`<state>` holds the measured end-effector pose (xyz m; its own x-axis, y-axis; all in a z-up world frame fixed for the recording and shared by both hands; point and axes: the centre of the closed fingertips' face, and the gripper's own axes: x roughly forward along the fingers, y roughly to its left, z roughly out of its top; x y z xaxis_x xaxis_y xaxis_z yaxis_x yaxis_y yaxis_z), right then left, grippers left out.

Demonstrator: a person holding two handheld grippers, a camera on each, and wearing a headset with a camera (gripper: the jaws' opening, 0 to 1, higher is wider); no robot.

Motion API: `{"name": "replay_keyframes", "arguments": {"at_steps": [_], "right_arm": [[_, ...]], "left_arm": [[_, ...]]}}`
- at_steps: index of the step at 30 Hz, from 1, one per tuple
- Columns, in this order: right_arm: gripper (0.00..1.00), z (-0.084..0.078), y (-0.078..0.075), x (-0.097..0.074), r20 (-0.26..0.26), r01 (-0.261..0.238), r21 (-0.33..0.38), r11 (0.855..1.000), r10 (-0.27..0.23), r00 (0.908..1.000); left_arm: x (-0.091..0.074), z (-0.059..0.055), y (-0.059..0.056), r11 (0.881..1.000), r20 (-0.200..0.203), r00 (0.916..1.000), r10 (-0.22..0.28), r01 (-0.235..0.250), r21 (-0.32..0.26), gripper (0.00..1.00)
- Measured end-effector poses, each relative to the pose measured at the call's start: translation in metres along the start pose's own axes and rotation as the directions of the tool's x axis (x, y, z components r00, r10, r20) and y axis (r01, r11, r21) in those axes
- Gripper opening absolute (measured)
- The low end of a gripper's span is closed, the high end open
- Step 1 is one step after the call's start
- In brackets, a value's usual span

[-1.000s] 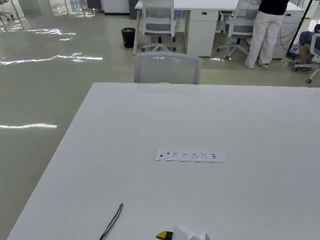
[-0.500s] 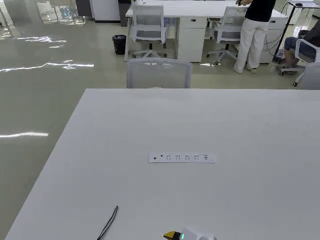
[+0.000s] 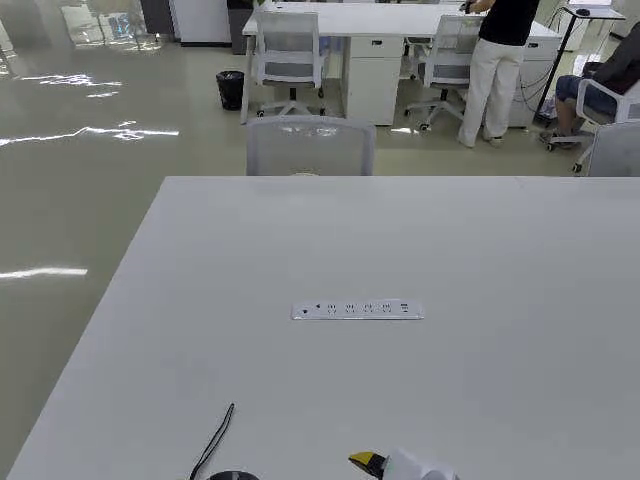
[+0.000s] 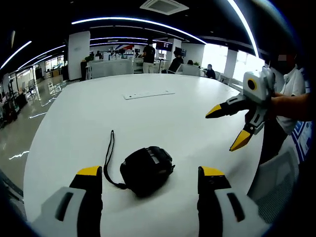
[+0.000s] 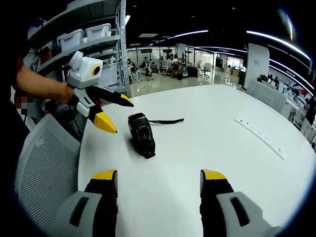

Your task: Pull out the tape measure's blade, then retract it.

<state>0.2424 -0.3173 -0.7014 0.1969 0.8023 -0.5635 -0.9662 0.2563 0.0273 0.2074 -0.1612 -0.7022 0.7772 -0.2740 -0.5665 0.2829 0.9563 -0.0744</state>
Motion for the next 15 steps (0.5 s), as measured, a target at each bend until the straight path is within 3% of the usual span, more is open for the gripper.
{"name": "replay_keyframes", "arguments": {"at_steps": [9,15], "right_arm": [[0.75,0.0,-0.006,-0.025,0.045,0.054,0.053,0.997,-0.057,0.9974],[0.79,-0.005,-0.01,-0.04,0.068,0.079,0.089,0.993,-0.086,0.994]], "left_arm": [[-0.011,0.002,0.001,0.998,0.008,0.9986,-0.052,0.052,0.02,0.83],[-0.018,0.006,-0.005,0.994,0.023,0.9953,-0.094,0.092,0.058,0.87]]}}
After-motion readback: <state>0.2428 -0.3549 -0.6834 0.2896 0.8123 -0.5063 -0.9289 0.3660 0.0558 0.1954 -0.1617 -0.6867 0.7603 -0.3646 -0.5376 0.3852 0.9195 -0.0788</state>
